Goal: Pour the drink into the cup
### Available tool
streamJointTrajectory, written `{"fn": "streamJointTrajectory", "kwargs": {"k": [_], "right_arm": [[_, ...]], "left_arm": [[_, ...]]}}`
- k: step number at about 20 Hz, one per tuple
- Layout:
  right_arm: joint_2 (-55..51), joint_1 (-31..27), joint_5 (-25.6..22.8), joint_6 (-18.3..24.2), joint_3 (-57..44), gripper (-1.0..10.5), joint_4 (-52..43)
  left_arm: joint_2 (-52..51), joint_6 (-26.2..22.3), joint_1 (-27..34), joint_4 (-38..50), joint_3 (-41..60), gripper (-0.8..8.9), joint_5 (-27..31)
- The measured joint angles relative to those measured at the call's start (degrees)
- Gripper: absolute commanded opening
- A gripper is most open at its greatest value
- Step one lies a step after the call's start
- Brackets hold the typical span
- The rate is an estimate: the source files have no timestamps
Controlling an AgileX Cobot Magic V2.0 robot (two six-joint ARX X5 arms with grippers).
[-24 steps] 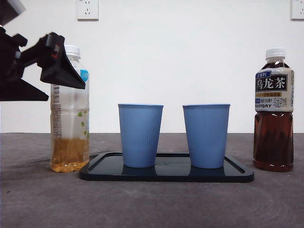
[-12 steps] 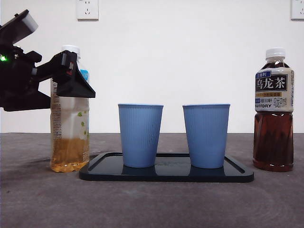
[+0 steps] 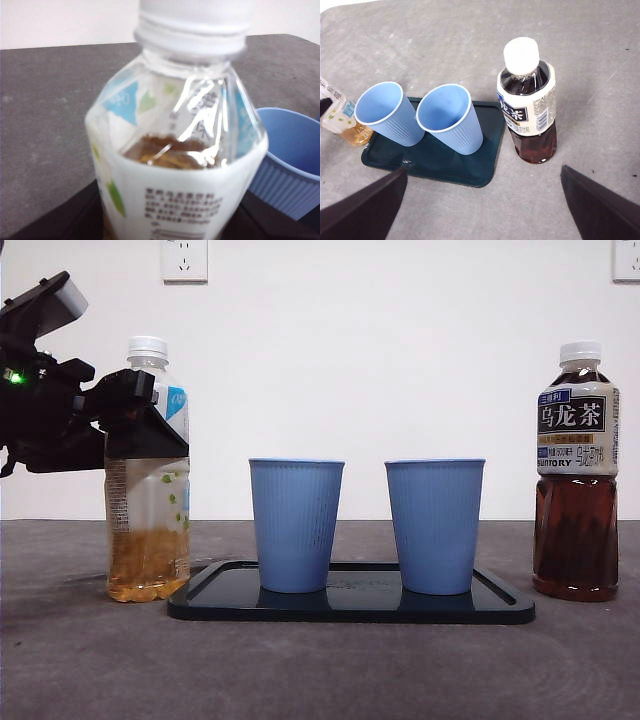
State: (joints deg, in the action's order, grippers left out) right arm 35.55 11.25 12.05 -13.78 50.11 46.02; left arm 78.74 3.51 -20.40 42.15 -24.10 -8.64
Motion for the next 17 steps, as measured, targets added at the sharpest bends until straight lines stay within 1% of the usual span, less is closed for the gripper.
{"fn": "streamJointTrajectory", "kwargs": {"k": [1,3,7,9,10,11,14,17], "right_arm": [[0.0,0.0,0.0,0.0,0.0,4.9,0.0],[0.0,0.0,0.0,0.0,0.0,4.9,0.0],[0.0,0.0,0.0,0.0,0.0,4.9,0.0],[0.0,0.0,0.0,0.0,0.0,4.9,0.0],[0.0,0.0,0.0,0.0,0.0,4.9,0.0],[0.0,0.0,0.0,0.0,0.0,4.9,0.0],[0.0,0.0,0.0,0.0,0.0,4.9,0.0],[0.0,0.0,0.0,0.0,0.0,4.9,0.0]], "left_arm": [[-0.3,0.0,-0.1,-1.5,-0.5,2.16,0.0],[-2.1,0.0,-0.3,-8.7,-3.0,2.16,0.0],[-5.0,0.0,-1.7,-29.4,-11.1,2.12,0.1],[-5.1,-1.2,-3.0,-39.8,-15.8,1.97,0.2],[-5.1,-2.1,-4.0,-45.5,-18.2,1.81,1.2],[-5.1,-3.1,-5.1,-50.1,-20.2,1.81,2.9],[-5.1,-7.2,-8.3,-63.6,-25.7,1.81,10.9],[-5.1,-11.1,-11.1,-70.4,-30.0,1.81,20.1]]}}
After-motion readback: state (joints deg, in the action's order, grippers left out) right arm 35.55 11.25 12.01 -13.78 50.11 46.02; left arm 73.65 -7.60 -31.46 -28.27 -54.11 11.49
